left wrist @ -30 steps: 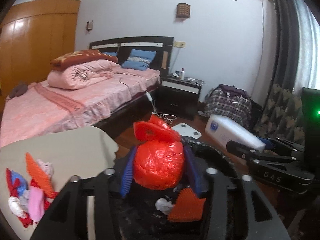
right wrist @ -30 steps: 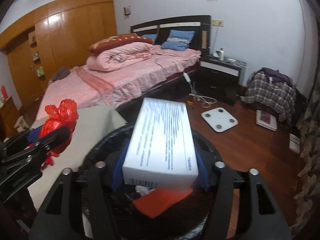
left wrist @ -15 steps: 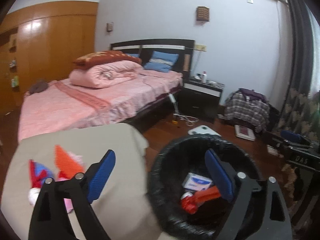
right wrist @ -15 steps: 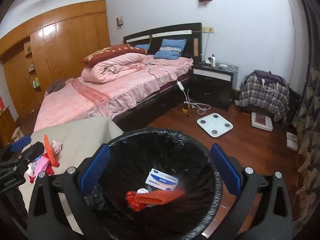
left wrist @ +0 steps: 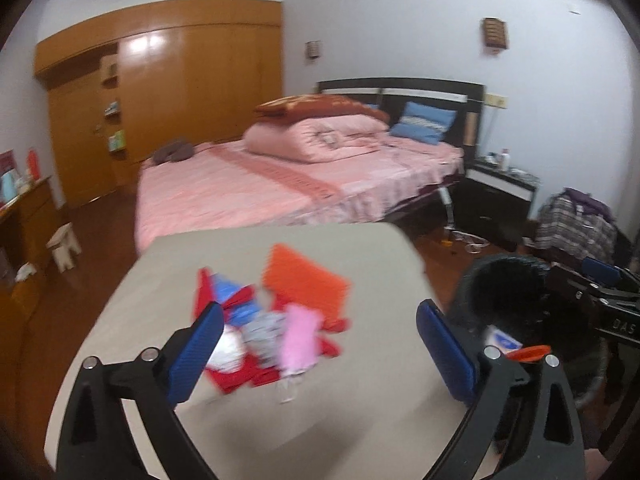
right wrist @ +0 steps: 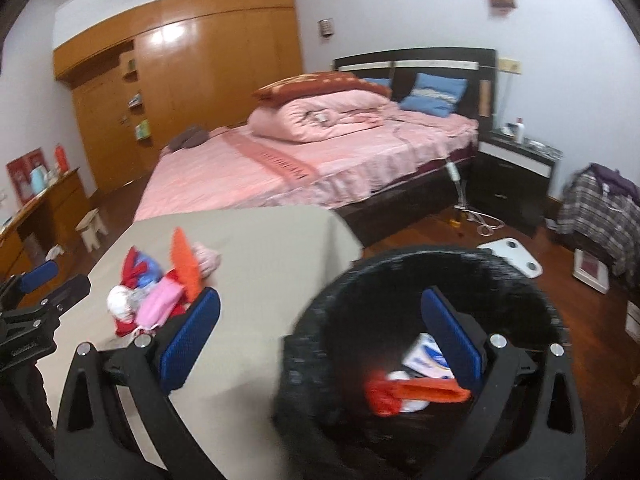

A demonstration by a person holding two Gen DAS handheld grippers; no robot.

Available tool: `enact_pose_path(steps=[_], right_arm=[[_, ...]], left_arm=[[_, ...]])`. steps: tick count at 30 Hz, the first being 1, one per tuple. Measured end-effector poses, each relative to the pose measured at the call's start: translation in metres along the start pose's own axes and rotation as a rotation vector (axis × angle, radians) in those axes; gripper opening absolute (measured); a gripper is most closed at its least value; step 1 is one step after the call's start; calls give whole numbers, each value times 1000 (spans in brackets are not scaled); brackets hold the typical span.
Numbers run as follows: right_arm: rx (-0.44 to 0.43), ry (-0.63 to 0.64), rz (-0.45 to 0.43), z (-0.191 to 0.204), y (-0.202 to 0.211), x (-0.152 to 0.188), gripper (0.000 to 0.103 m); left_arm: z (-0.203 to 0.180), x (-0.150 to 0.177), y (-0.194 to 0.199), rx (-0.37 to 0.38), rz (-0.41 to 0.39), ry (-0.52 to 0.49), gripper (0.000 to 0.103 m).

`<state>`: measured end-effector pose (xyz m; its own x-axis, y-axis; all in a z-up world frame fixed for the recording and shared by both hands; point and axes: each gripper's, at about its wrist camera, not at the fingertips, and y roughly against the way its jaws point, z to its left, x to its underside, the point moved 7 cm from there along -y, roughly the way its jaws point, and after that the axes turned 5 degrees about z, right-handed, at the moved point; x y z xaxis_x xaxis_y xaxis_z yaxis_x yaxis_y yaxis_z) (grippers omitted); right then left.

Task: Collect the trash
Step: 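Return to the table and grasp the white tissue ball with the left tool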

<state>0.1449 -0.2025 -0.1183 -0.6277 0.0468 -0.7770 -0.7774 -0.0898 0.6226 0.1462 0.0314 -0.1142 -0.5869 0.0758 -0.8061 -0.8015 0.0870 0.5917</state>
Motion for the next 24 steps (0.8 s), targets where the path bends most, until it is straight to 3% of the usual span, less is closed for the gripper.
enact_pose_path(steps=[9,24], right_arm=[[-62,50,34,62,-40,6,98],[-42,75,107,89,-94,26,98]], left_arm=[[65,19,-23,-101,25,79,90],[103,45,-100,-104,136,113,75]])
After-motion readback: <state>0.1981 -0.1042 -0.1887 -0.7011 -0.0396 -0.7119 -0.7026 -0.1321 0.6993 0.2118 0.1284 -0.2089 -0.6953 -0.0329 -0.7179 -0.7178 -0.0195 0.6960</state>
